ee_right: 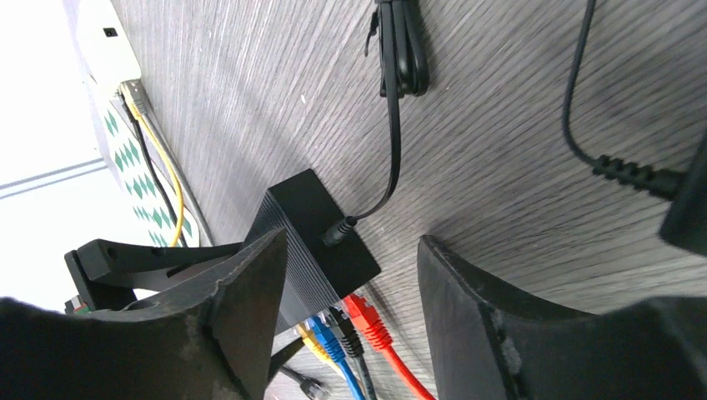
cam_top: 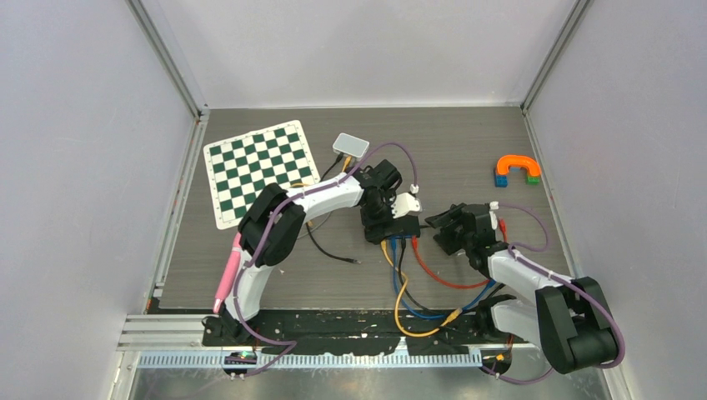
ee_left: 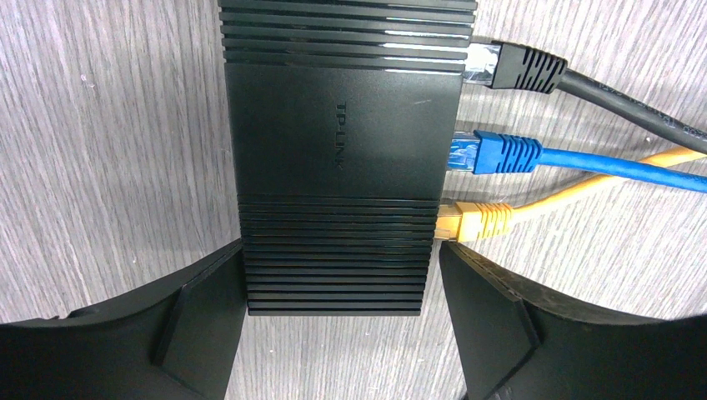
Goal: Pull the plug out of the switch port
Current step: Pull the power from the switch port.
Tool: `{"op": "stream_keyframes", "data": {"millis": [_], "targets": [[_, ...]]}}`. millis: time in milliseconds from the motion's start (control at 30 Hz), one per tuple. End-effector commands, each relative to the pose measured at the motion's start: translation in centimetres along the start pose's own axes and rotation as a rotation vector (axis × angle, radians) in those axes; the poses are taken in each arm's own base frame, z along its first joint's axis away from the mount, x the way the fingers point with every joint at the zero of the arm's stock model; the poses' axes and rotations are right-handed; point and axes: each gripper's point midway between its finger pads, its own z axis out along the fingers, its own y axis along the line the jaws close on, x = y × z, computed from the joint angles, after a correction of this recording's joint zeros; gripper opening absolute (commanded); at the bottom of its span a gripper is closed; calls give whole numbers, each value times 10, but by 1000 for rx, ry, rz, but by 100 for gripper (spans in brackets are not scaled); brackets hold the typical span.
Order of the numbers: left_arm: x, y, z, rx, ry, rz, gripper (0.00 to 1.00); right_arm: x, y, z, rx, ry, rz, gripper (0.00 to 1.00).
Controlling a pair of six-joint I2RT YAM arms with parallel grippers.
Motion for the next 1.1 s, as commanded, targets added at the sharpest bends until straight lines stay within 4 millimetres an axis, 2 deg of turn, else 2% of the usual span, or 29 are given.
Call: {"op": "stream_keyframes", "data": {"millis": [0,133,167,267,467,767,900,1067], "targets": [[7,-13,-5,38,13,-46,83,-6,13,7,1,-86,118,62],[6,-13,-6,38,12,-50,83,5,3,12,42,-89,167,60],[6,-14,-6,37,12,-51,83,9,-2,13,55,-89,170,57],[5,-14,-5,38,4,-50,83,3,-10,15,77,-142,214,52],[8,-16,-4,52,17,-40,84,7,-9,22,83,-126,240,51],[24,-19,-1,66,69,-13,86,9,-18,24,103,-128,247,46],[26,-22,-3,85,79,1,94,9,-18,25,99,-129,258,38],[29,-20,-3,91,102,6,90,8,-16,26,97,-133,254,33]]}}
